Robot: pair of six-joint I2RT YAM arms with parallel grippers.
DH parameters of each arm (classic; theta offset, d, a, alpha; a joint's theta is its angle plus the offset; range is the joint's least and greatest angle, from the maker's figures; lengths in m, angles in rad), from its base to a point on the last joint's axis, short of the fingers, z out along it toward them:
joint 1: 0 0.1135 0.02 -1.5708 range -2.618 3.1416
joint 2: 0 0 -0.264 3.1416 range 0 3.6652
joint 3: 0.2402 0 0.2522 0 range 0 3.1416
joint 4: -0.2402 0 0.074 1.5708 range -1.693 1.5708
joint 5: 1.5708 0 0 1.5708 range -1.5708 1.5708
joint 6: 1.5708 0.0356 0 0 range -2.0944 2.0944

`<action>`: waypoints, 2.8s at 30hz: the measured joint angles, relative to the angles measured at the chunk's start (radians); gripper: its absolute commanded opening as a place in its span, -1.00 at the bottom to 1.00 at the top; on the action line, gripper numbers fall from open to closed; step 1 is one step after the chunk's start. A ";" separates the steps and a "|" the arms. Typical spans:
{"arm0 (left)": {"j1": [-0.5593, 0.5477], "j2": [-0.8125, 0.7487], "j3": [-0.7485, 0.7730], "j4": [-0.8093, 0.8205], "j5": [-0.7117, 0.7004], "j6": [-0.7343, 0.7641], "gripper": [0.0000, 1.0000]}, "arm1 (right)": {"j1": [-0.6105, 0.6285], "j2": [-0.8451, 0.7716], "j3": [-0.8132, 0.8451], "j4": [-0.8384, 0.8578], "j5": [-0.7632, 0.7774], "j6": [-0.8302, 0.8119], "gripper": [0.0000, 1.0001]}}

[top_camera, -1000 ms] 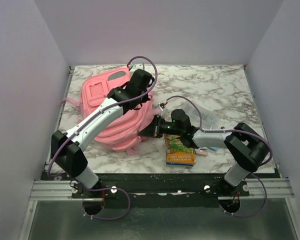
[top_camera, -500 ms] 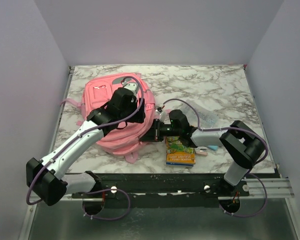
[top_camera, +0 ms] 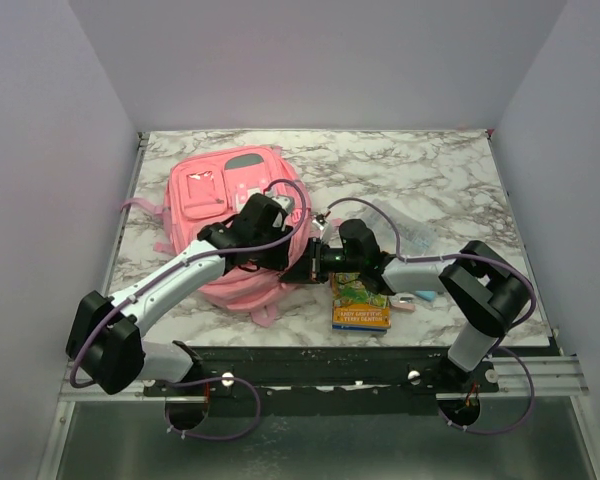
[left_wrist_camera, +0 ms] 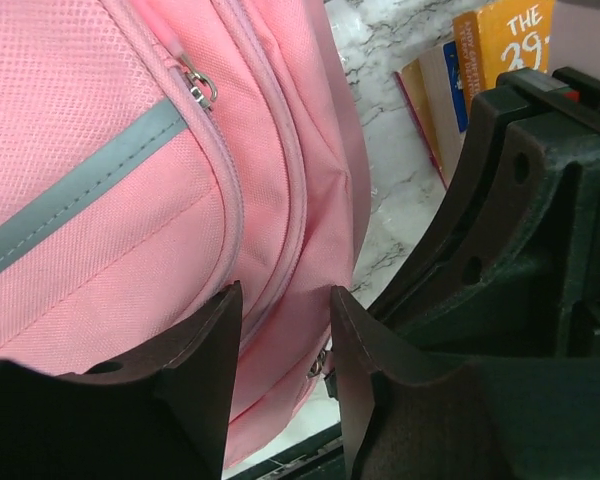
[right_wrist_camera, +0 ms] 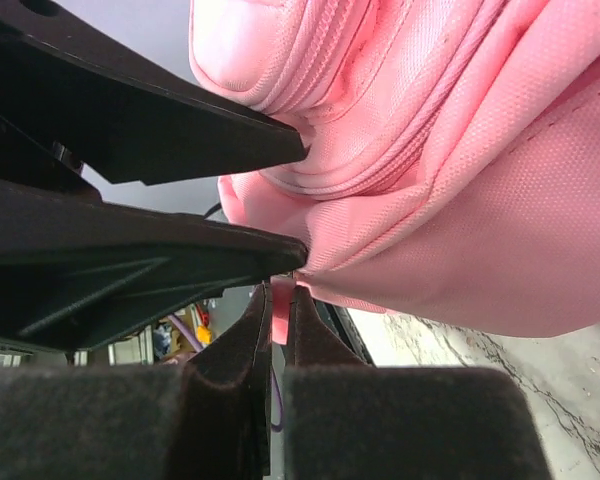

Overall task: Pack the student bag
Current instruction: Unzip the student bag at the center of the board, then adjust the student bag at the center of the board.

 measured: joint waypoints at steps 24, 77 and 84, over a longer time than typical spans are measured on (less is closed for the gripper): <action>-0.077 0.154 0.075 -0.039 -0.117 -0.006 -0.13 | -0.005 -0.002 -0.027 -0.006 -0.027 -0.007 -0.99; -0.084 -0.565 -0.229 0.030 0.019 -0.269 0.93 | -0.110 0.289 0.080 0.116 0.084 0.290 -0.93; -0.084 -0.559 -0.243 0.022 -0.016 -0.330 0.81 | -0.100 0.237 0.090 0.111 0.075 0.341 -0.99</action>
